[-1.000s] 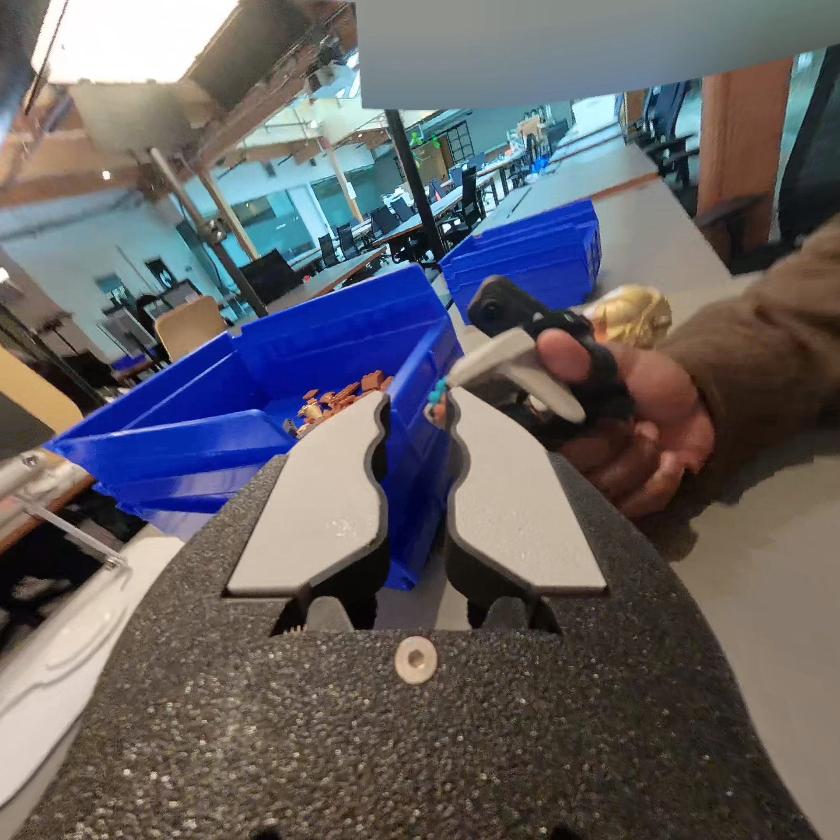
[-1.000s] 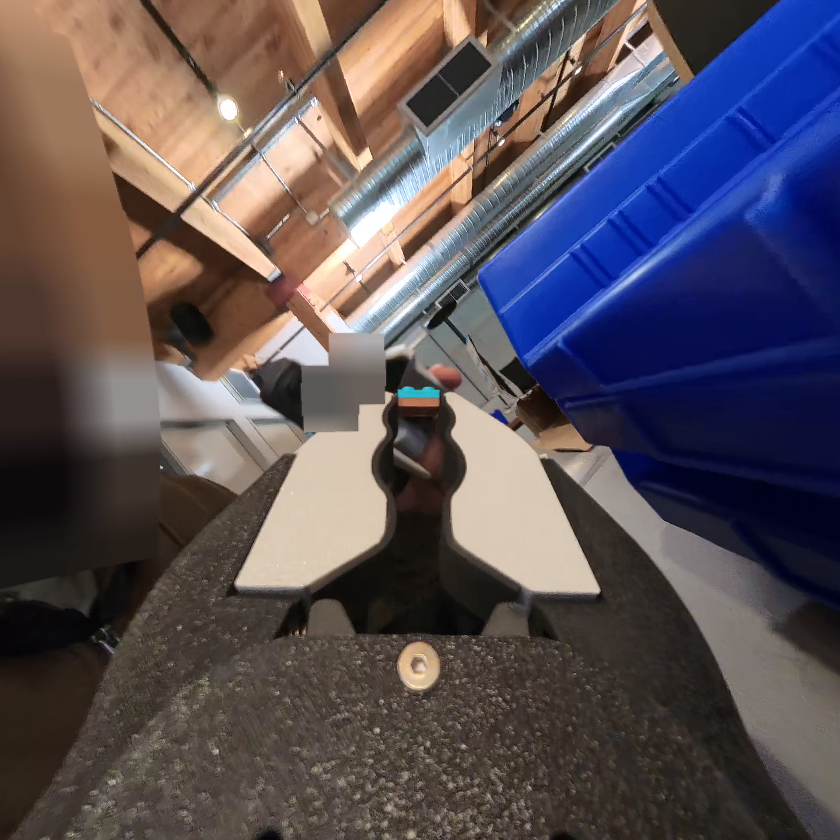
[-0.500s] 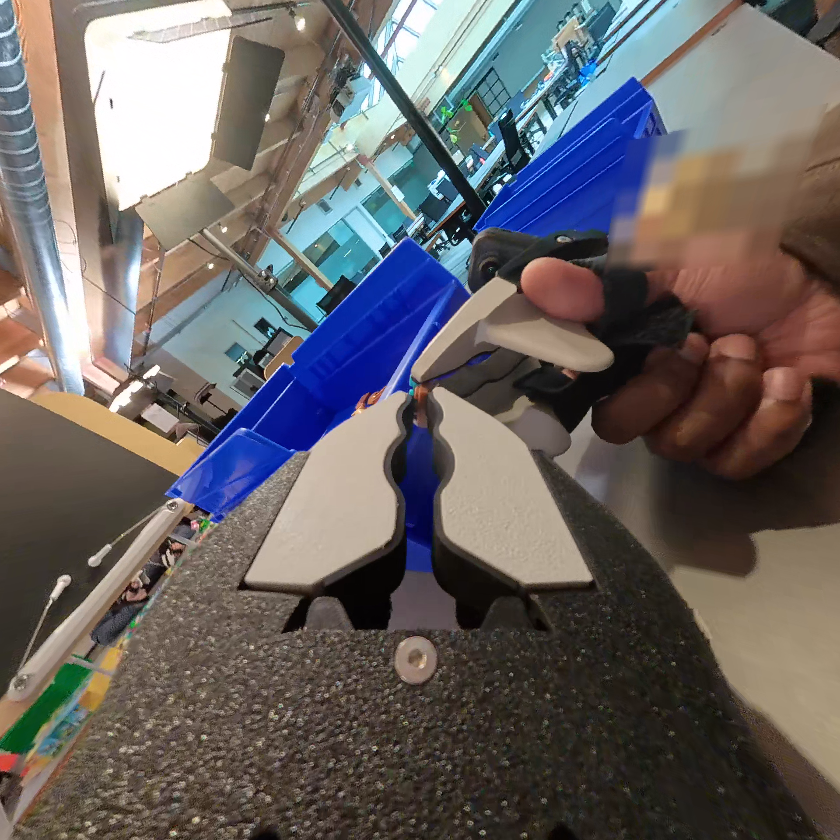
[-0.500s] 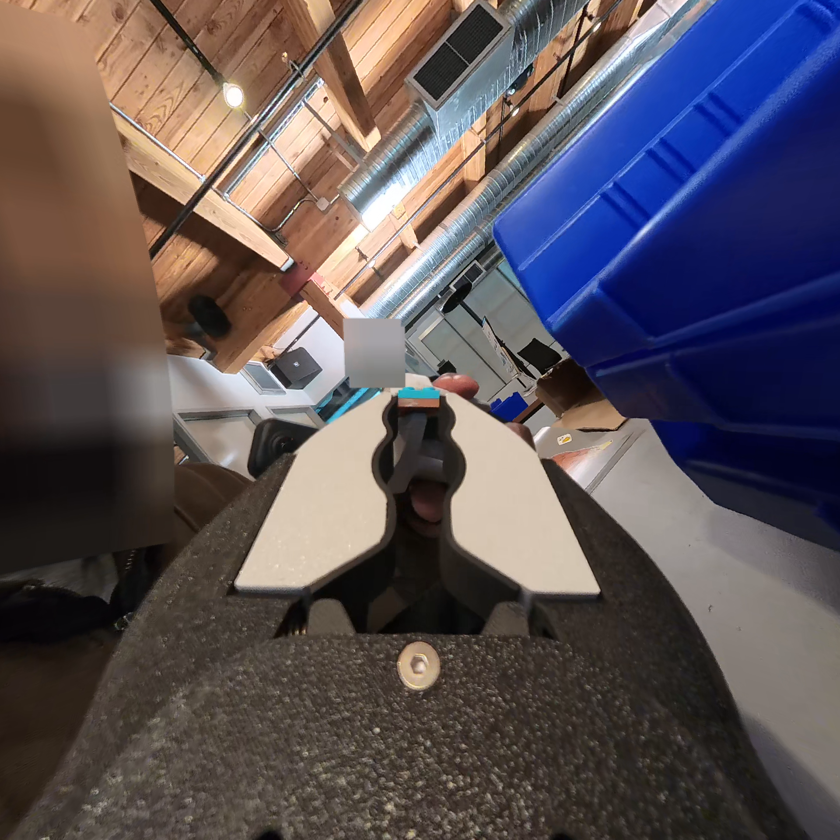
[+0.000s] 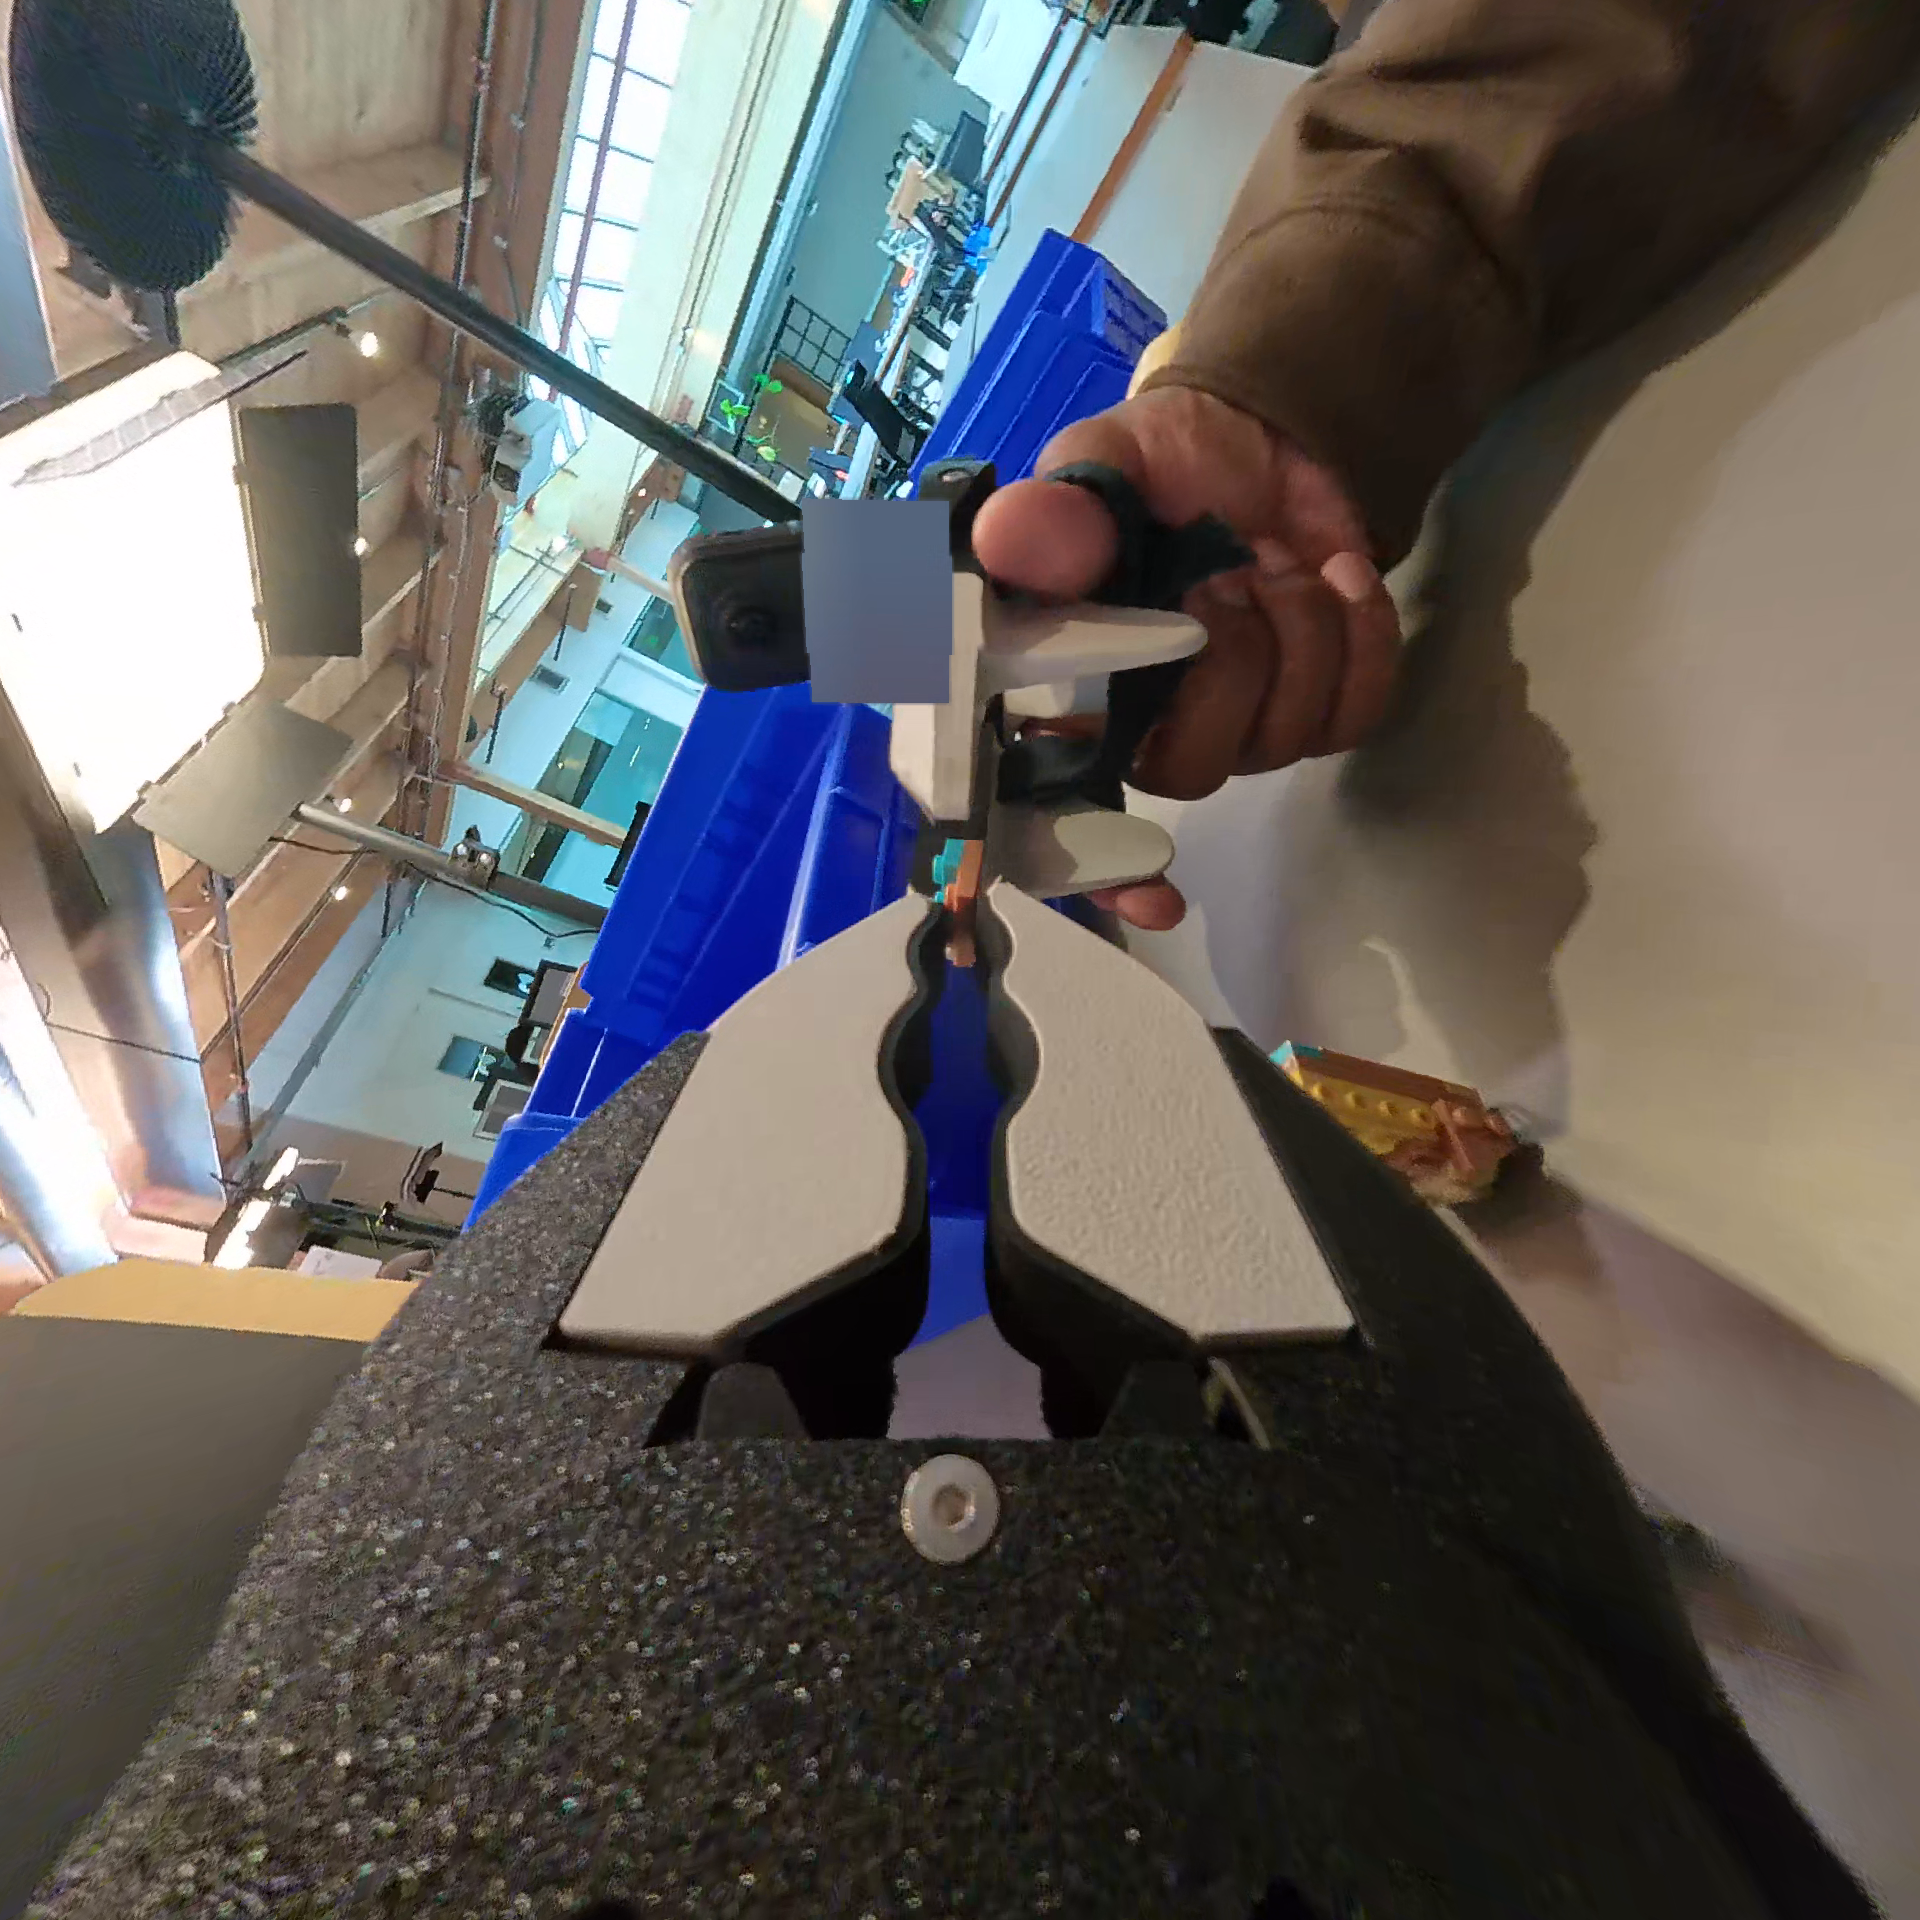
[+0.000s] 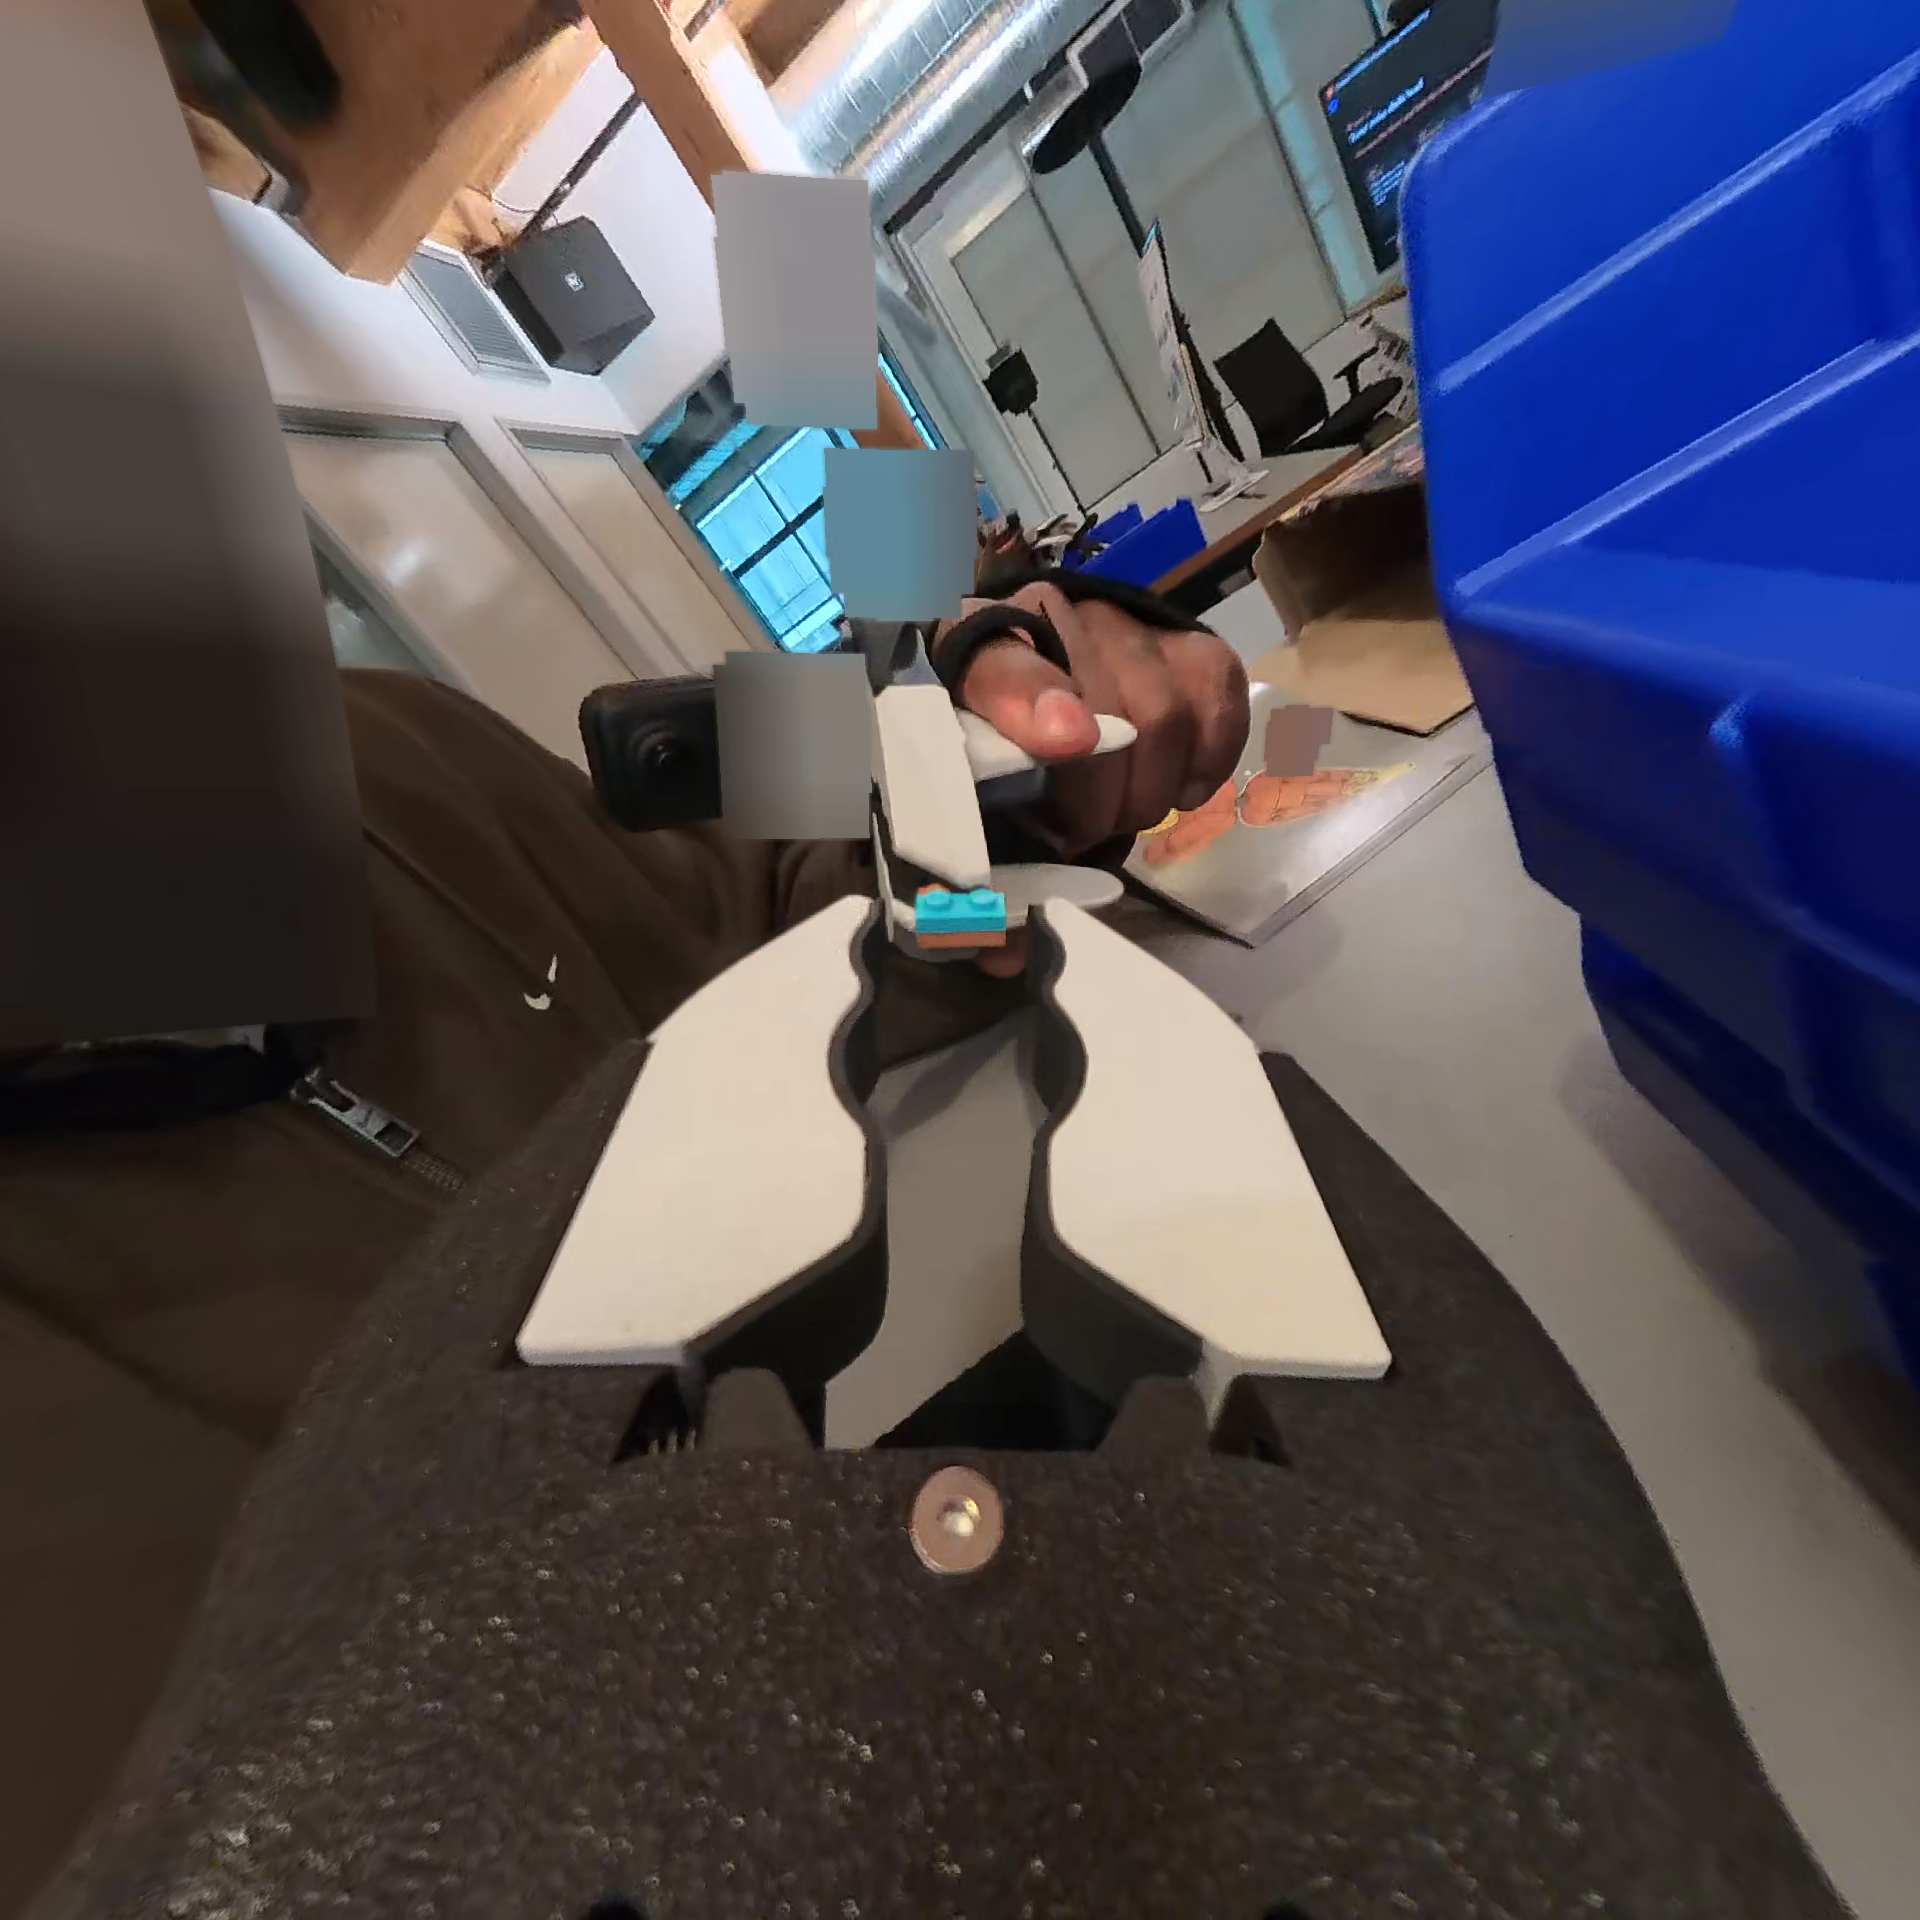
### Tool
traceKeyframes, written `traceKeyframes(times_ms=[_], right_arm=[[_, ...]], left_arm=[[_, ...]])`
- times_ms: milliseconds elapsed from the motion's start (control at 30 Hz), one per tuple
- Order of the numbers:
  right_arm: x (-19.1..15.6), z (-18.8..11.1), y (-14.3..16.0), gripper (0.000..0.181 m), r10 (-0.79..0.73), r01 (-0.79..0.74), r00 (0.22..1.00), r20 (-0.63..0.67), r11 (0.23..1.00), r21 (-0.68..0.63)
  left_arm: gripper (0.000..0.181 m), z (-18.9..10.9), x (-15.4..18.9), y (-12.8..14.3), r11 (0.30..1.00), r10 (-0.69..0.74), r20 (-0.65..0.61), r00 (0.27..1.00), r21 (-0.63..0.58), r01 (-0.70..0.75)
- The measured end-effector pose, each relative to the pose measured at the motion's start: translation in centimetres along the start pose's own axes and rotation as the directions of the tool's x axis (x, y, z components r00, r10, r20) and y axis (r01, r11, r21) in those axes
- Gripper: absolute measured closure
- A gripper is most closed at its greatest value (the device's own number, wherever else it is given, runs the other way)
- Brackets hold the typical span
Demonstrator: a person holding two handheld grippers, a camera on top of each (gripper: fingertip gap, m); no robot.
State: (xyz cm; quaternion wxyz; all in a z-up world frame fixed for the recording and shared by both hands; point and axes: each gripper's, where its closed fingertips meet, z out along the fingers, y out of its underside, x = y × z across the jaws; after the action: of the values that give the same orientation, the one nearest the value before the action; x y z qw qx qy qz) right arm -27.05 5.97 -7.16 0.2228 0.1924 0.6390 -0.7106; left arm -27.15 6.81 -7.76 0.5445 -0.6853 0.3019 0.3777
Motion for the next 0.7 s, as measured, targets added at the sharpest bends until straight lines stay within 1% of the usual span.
traceKeyframes(times_ms=[167, 267, 333, 400, 433, 467, 500, 533, 567, 600, 633, 667, 700], right_arm=[[0.2, 0.4, 1.2, 0.164, 0.033, -0.032, 0.999, 0.008, 0.998, -0.062], [0.3, 0.4, 1.3, 0.164, 0.003, -0.004, 1.000, -0.017, 0.997, -0.074], [0.4, 0.3, 0.9, 0.164, -0.055, 0.053, 0.998, -0.044, 0.997, -0.053], [0.4, 0.0, 0.3, 0.164, -0.126, 0.124, 0.989, -0.072, 0.992, -0.031], [0.6, -0.2, 0.0, 0.164, -0.175, 0.174, 0.979, -0.103, 0.985, -0.022], [0.7, -0.4, -0.3, 0.164, -0.224, 0.224, 0.965, -0.134, 0.974, -0.018], [0.8, -0.6, -0.5, 0.164, -0.274, 0.274, 0.949, -0.158, 0.961, -0.020], [0.8, -0.7, -0.7, 0.164, -0.332, 0.333, 0.925, -0.187, 0.943, -0.029], [0.9, -0.8, -0.8, 0.164, -0.393, 0.393, 0.893, -0.219, 0.918, -0.045], [1.0, -0.8, -0.8, 0.164, -0.450, 0.448, 0.859, -0.243, 0.892, -0.066], [1.0, -0.8, -0.8, 0.164, -0.503, 0.498, 0.824, -0.262, 0.863, -0.089], [1.0, -0.7, -0.8, 0.164, -0.548, 0.541, 0.789, -0.277, 0.834, -0.108], [1.0, -0.7, -0.8, 0.164, -0.583, 0.575, 0.758, -0.292, 0.809, -0.124]], left_arm=[[0.176, 0.1, 1.0, 0.1, 0.999, 0.052, -0.039, 0.998, -0.002, -0.052], [0.176, 0.1, 0.8, 0.2, 1.000, 0.026, -0.025, 0.999, -0.002, -0.026], [0.174, 0.2, 0.3, 0.4, 0.998, -0.057, -0.003, 0.998, 0.002, 0.057], [0.167, -0.1, -0.4, 0.7, 0.970, -0.242, -0.007, 0.970, 0.023, 0.242], [0.166, -0.3, -0.7, 0.9, 0.930, -0.365, -0.026, 0.931, 0.036, 0.366], [0.164, -0.5, -1.0, 1.1, 0.868, -0.491, -0.060, 0.869, 0.046, 0.494], [0.164, -0.6, -1.3, 1.5, 0.773, -0.627, -0.097, 0.773, 0.042, 0.633], [0.164, -0.7, -1.5, 2.0, 0.639, -0.761, -0.129, 0.636, 0.020, 0.769], [0.163, -0.7, -1.8, 2.2, 0.475, -0.866, -0.175, 0.467, 0.001, 0.880], [0.163, -0.7, -1.9, 2.0, 0.299, -0.928, -0.237, 0.288, -0.012, 0.954], [0.164, -0.6, -2.0, 1.8, 0.139, -0.950, -0.286, 0.123, -0.036, 0.990], [0.164, -0.5, -2.0, 1.5, 0.020, -0.944, -0.329, -0.002, -0.062, 0.998], [0.165, -0.4, -1.9, 1.3, -0.061, -0.933, -0.349, -0.088, -0.087, 0.994]])
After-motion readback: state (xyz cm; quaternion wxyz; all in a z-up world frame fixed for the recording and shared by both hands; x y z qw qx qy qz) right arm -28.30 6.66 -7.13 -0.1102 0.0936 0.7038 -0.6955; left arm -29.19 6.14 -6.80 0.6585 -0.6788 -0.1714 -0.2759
